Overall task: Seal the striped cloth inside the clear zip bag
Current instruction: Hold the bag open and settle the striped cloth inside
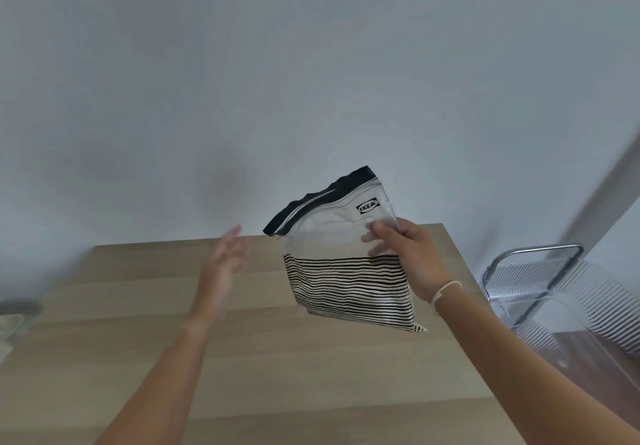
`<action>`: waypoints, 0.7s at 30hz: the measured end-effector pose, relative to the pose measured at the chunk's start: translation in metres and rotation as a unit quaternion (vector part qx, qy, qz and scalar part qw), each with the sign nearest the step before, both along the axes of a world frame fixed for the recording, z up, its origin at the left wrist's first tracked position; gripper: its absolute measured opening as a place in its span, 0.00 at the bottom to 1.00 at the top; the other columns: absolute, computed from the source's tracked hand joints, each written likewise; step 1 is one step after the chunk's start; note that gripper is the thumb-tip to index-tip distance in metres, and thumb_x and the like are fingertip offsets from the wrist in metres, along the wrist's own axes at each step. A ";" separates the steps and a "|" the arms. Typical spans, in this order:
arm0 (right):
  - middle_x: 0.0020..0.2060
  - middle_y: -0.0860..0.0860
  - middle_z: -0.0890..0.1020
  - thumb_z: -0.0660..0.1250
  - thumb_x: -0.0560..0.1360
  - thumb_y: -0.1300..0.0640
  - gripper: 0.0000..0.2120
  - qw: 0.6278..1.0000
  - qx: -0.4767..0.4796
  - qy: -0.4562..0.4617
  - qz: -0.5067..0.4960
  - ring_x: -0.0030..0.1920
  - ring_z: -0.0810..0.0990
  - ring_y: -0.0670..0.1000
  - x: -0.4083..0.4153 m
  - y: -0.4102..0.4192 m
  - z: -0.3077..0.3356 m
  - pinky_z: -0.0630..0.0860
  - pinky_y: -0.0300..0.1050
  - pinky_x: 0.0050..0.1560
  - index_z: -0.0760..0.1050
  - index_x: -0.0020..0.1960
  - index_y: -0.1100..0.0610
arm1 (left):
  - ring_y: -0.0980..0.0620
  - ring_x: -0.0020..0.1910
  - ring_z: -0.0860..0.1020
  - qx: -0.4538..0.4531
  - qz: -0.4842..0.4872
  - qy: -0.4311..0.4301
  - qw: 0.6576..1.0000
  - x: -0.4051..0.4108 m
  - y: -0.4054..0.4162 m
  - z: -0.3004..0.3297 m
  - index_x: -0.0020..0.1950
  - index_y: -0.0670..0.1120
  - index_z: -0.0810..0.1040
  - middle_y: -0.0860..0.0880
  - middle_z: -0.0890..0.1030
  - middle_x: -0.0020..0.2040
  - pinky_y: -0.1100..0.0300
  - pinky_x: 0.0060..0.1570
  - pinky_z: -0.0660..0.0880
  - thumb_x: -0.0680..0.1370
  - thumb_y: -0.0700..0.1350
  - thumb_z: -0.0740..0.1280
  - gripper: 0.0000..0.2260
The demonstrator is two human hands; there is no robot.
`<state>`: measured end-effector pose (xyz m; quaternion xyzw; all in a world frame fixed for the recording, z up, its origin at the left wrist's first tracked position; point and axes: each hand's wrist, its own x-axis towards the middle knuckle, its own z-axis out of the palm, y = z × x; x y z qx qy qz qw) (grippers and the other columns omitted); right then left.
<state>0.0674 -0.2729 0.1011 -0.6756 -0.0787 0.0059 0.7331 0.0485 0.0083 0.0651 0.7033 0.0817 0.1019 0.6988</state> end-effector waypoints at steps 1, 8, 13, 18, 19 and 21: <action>0.33 0.48 0.85 0.65 0.73 0.58 0.06 1.000 0.006 0.005 0.007 0.31 0.80 0.49 -0.001 0.004 0.000 0.77 0.38 0.38 0.80 0.42 0.55 | 0.50 0.63 0.70 0.035 -0.036 0.051 0.997 -0.005 -0.004 -0.016 0.69 0.50 0.65 0.44 0.73 0.66 0.60 0.53 0.70 0.76 0.32 0.56 0.24; 0.33 0.49 0.84 0.66 0.72 0.58 0.06 0.995 0.077 0.037 0.057 0.29 0.79 0.48 -0.002 0.014 0.001 0.77 0.41 0.33 0.81 0.43 0.57 | 0.55 0.64 0.69 0.056 -0.151 0.141 0.977 0.000 -0.037 -0.042 0.73 0.55 0.56 0.57 0.70 0.65 0.54 0.60 0.64 0.76 0.44 0.65 0.29; 0.33 0.51 0.83 0.68 0.67 0.55 0.06 0.981 0.164 0.076 0.070 0.29 0.77 0.48 0.000 0.004 -0.004 0.79 0.41 0.32 0.82 0.40 0.57 | 0.63 0.53 0.78 0.009 -0.183 0.127 0.975 0.007 -0.045 -0.039 0.52 0.54 0.79 0.63 0.83 0.48 0.59 0.51 0.70 0.76 0.44 0.64 0.08; 0.37 0.54 0.82 0.66 0.72 0.57 0.06 0.991 0.083 0.103 -0.011 0.34 0.78 0.51 0.003 -0.013 -0.020 0.79 0.45 0.37 0.80 0.45 0.59 | 0.48 0.53 0.80 -0.015 -0.131 0.136 0.982 0.007 -0.043 -0.038 0.49 0.47 0.81 0.49 0.84 0.50 0.56 0.54 0.75 0.75 0.44 0.65 0.06; 0.40 0.55 0.82 0.66 0.73 0.58 0.07 0.993 0.020 0.108 -0.046 0.37 0.78 0.52 0.004 -0.019 -0.025 0.79 0.47 0.40 0.79 0.49 0.59 | 0.49 0.51 0.81 -0.010 -0.119 0.124 0.985 0.008 -0.041 -0.036 0.48 0.46 0.81 0.48 0.84 0.49 0.60 0.50 0.77 0.75 0.44 0.66 0.06; 0.49 0.54 0.79 0.65 0.73 0.58 0.16 0.976 -0.141 0.110 -0.122 0.44 0.77 0.53 0.004 -0.029 -0.035 0.75 0.50 0.46 0.73 0.60 0.58 | 0.50 0.47 0.82 0.040 -0.092 0.102 0.990 0.010 -0.035 -0.029 0.47 0.46 0.82 0.47 0.85 0.46 0.63 0.44 0.77 0.74 0.44 0.68 0.05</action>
